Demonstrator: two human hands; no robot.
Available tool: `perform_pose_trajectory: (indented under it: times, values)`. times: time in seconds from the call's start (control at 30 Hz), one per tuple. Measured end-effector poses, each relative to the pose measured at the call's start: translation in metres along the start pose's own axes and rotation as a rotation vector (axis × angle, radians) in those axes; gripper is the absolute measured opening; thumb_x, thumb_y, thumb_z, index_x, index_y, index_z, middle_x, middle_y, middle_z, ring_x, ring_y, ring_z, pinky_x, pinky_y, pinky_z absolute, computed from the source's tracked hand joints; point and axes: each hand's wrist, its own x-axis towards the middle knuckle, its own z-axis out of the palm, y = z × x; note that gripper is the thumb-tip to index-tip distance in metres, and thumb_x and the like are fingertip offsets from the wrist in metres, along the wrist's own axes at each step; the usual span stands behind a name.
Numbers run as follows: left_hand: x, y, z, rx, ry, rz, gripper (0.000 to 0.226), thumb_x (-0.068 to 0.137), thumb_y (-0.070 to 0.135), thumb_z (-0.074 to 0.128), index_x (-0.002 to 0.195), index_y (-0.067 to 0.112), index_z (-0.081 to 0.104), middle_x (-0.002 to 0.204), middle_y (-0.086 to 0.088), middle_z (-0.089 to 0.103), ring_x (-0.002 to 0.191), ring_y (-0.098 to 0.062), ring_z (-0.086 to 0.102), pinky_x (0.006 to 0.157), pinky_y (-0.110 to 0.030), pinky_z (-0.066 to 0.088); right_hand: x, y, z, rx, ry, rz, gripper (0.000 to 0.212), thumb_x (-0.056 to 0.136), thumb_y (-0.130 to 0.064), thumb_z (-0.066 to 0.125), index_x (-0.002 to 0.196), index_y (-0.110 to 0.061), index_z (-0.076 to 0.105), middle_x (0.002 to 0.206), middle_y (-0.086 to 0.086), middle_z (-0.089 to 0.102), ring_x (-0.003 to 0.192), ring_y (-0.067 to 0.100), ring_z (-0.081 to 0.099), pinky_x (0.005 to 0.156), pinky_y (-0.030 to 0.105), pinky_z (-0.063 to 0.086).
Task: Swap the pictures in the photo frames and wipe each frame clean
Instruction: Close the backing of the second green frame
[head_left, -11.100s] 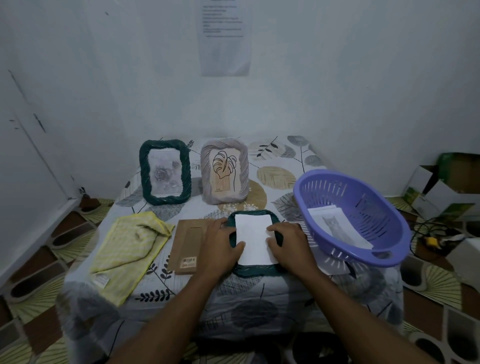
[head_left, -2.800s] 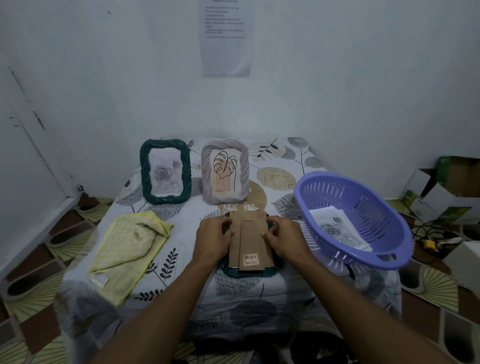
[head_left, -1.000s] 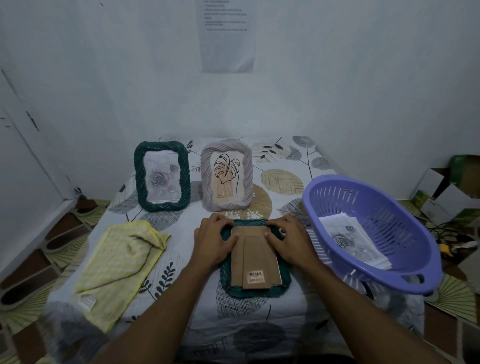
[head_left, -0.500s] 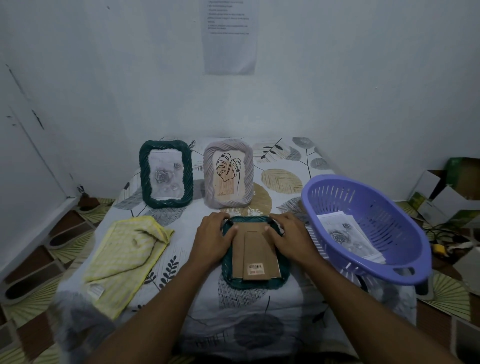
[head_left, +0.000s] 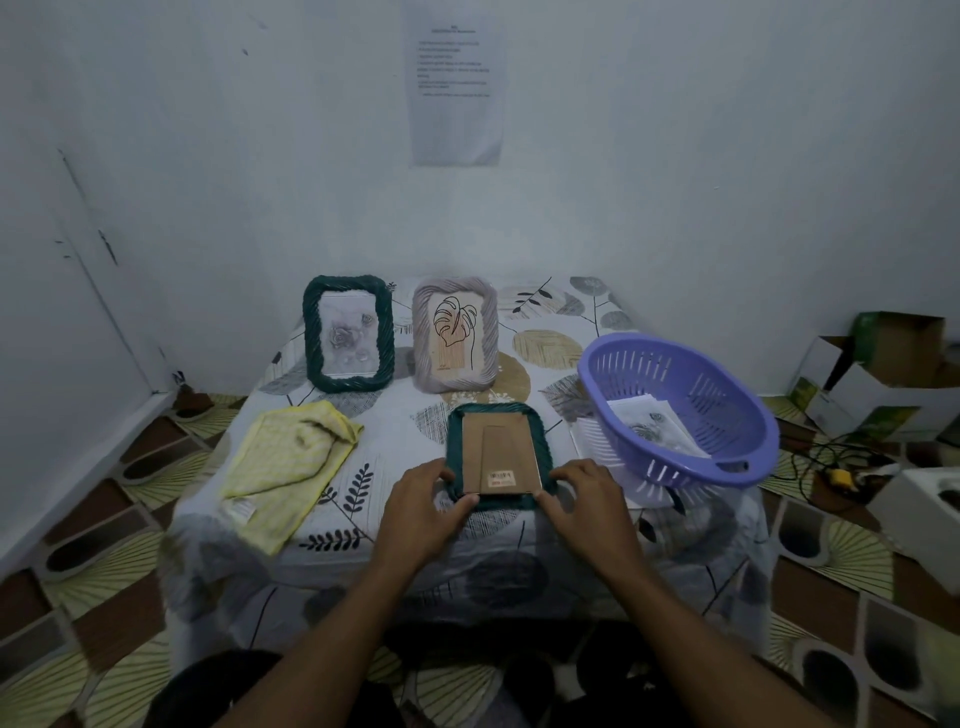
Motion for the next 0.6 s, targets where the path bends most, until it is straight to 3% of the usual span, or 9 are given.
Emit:
perform_pose_trajectory:
  times: [0.2, 0.43, 0.6]
  values:
    - [-0.006, 0.007, 0.004, -0.057, 0.079, -0.056, 0.026, 0.077, 0.031, 0.077, 0.091, 0.011, 0.066, 0.099, -0.004, 0.066, 0.083, -0.007, 0.051, 0.07, -0.023, 0.039, -0.008, -0.002, 0.008, 0.032, 0.06, 0.036, 0.022, 0.084, -0.033, 0.071, 0.099, -0.017, 0.071, 0.106, 0.001, 0.067, 0.099, 0.024, 0.057, 0.084, 0.039, 0.046]
    - [-0.006, 0.003, 0.007, -0.114, 0.07, 0.008, 0.018, 0.077, 0.023, 0.077, 0.087, 0.01, 0.07, 0.103, -0.002, 0.069, 0.099, -0.018, 0.06, 0.08, -0.028, 0.047, -0.014, -0.004, 0.015, 0.122, 0.081, 0.104, 0.022, 0.084, -0.031, 0.072, 0.103, -0.021, 0.075, 0.119, 0.002, 0.067, 0.112, 0.024, 0.055, 0.099, 0.044, 0.041]
    - [-0.006, 0.001, 0.007, -0.079, 0.053, 0.035, 0.021, 0.079, 0.027, 0.075, 0.092, 0.011, 0.073, 0.113, -0.003, 0.068, 0.106, -0.021, 0.059, 0.085, -0.032, 0.047, -0.015, -0.003, 0.011, 0.183, 0.079, 0.096, 0.023, 0.082, -0.03, 0.074, 0.104, -0.023, 0.073, 0.114, -0.002, 0.068, 0.109, 0.021, 0.055, 0.096, 0.042, 0.043]
